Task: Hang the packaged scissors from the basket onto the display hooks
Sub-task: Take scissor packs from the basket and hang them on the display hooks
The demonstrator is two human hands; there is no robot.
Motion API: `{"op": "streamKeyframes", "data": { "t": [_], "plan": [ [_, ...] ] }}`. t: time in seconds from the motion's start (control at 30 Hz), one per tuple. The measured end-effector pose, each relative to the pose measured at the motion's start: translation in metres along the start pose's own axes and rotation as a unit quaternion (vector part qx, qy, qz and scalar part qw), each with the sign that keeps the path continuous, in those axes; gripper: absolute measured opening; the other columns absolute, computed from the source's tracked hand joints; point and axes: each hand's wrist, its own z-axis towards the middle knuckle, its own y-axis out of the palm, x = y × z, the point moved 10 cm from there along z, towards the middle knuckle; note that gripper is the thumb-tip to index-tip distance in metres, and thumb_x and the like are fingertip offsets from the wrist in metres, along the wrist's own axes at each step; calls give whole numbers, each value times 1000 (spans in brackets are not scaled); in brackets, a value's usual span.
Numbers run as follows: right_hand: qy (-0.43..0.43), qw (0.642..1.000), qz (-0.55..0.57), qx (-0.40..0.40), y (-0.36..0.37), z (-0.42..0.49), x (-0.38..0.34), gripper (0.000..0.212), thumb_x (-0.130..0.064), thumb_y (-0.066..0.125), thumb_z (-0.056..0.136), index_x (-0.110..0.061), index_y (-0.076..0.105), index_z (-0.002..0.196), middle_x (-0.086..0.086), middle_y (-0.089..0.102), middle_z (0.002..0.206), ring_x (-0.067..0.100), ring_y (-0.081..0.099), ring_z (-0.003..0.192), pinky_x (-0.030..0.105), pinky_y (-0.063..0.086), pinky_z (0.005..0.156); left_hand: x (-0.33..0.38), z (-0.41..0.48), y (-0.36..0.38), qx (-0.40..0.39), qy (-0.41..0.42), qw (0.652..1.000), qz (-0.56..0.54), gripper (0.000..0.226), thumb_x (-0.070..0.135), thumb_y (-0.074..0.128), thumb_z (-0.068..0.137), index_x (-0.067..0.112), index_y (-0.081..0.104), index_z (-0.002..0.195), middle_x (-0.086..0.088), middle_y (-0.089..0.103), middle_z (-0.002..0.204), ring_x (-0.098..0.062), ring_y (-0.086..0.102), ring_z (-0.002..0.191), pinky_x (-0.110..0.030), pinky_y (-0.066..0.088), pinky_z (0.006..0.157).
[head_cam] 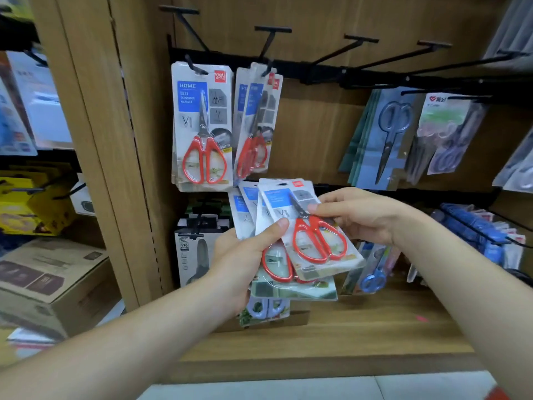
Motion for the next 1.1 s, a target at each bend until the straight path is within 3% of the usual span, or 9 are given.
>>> {"op": "streamKeyframes", "data": {
  "t": [0.17, 0.23, 0.43, 0.53, 0.63, 0.73, 0.87, 0.97, 1.1],
  "plan": [
    [-13, 998, 10, -57, 1, -4, 5, 50, -26, 76, 81, -7, 69, 127, 14, 76, 117, 23, 75, 99, 44, 59, 95, 3, -3, 5, -4, 20, 1000, 19, 34, 20, 84, 83, 16, 75, 115, -7, 81, 101, -28, 79, 91, -50, 62, 89],
    [-20, 998, 27, -46, -8, -2, 7, 50, -18, 75, 81, -7, 68, 130, 15, 75, 119, 23, 75, 98, 43, 59, 94, 2, -3, 5, -4, 21, 999, 28, 33, 19, 84, 83, 16, 75, 115, -7, 81, 101, -27, 79, 91, -49, 61, 89],
    [-32, 991, 126, 25, -53, -8, 13, 33, 3, 59, 95, -9, 65, 125, 17, 77, 108, 25, 77, 84, 38, 65, 70, 1, -4, 2, -24, -8, 996, 80, 36, 15, 86, 79, 13, 76, 114, -15, 80, 98, -35, 78, 89, -56, 62, 86],
    [-67, 989, 126, 32, -64, -13, 12, 31, 6, 54, 95, -9, 64, 120, 12, 77, 100, 21, 75, 78, 34, 64, 68, 4, -10, -1, -51, -8, 990, 130, 33, 15, 85, 80, 15, 76, 112, -17, 79, 98, -36, 78, 88, -54, 62, 87],
    [-105, 986, 123, 29, -66, -16, 6, 40, 4, 61, 87, -9, 63, 125, 14, 75, 105, 23, 75, 84, 36, 64, 73, 9, -16, -8, -98, -16, 977, 190, 36, 13, 86, 77, 13, 76, 111, -18, 79, 97, -33, 78, 81, -42, 64, 75],
    [-129, 985, 110, 34, -61, -17, -2, 60, -3, 66, 74, -5, 60, 133, 15, 74, 117, 28, 72, 100, 43, 60, 87, 23, -16, -17, -141, 14, 950, 280, 40, 10, 90, 73, 14, 75, 110, -15, 79, 99, -31, 78, 82, -35, 62, 68],
    [-174, 980, 78, 51, -53, -16, -21, 47, 6, 61, 85, -9, 63, 129, 13, 74, 119, 31, 70, 108, 47, 55, 94, 54, -15, -35, -153, 103, 898, 400, 53, 8, 96, 67, 17, 71, 112, -4, 80, 101, -26, 78, 90, -33, 62, 71],
    [-203, 976, 55, 63, -45, -16, -36, 47, -3, 69, 81, -12, 64, 127, 10, 75, 117, 30, 73, 105, 44, 59, 85, 77, -22, -43, -169, 173, 836, 492, 54, 11, 95, 70, 18, 69, 117, 4, 77, 109, -15, 75, 98, -30, 62, 79],
    [-262, 957, 56, 113, -31, -20, -62, 30, -4, 65, 96, -16, 66, 124, 2, 78, 112, 26, 76, 102, 36, 63, 76, 108, -35, -55, -142, 253, 806, 516, 64, 24, 93, 70, 31, 63, 127, 25, 71, 117, 0, 70, 104, -19, 59, 79]
  ]
}}
